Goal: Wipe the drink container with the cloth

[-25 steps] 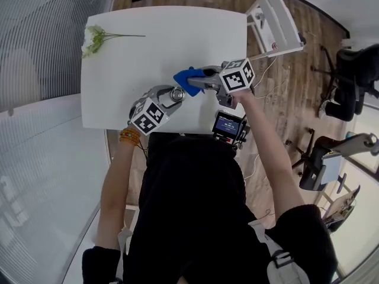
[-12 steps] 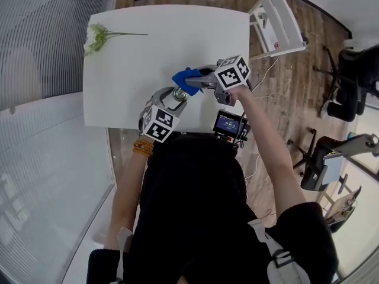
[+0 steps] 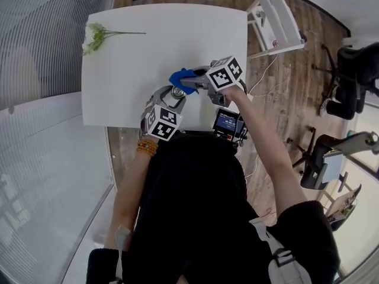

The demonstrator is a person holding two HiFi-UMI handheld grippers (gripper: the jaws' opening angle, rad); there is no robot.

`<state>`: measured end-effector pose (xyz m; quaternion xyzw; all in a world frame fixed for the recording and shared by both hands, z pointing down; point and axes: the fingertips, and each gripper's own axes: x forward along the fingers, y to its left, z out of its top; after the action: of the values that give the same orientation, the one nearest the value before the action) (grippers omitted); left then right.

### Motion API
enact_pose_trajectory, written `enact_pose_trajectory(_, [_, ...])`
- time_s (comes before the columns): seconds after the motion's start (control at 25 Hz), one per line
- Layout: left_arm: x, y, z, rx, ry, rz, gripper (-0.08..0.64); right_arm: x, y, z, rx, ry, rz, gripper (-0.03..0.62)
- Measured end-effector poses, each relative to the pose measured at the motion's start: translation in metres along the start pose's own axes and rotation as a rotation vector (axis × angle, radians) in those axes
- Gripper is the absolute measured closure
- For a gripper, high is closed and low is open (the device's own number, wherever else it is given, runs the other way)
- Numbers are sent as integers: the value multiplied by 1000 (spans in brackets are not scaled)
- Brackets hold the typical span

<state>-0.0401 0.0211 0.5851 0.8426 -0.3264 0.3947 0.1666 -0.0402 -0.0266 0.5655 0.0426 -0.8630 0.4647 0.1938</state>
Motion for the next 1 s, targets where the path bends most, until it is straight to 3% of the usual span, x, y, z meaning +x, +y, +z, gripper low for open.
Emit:
enact_pose_trajectory(0.28, [0,-1,1,4,12,14,313,-2,-3,1,25,-48,-22,471])
enact_pose_trajectory(0.48, [1,-1,1,11,21,13,311,-1,-26,-13,19,-35,-129,478])
enact_pose_trajectory(0.64, [1,-2,1,23,18,14,310,-1,-23,-15,104,-93,-58,486])
enact_pose_trajectory(1.0, [2,1,2,26,25,15,308,5,-31,-16,151,-44,-43,486])
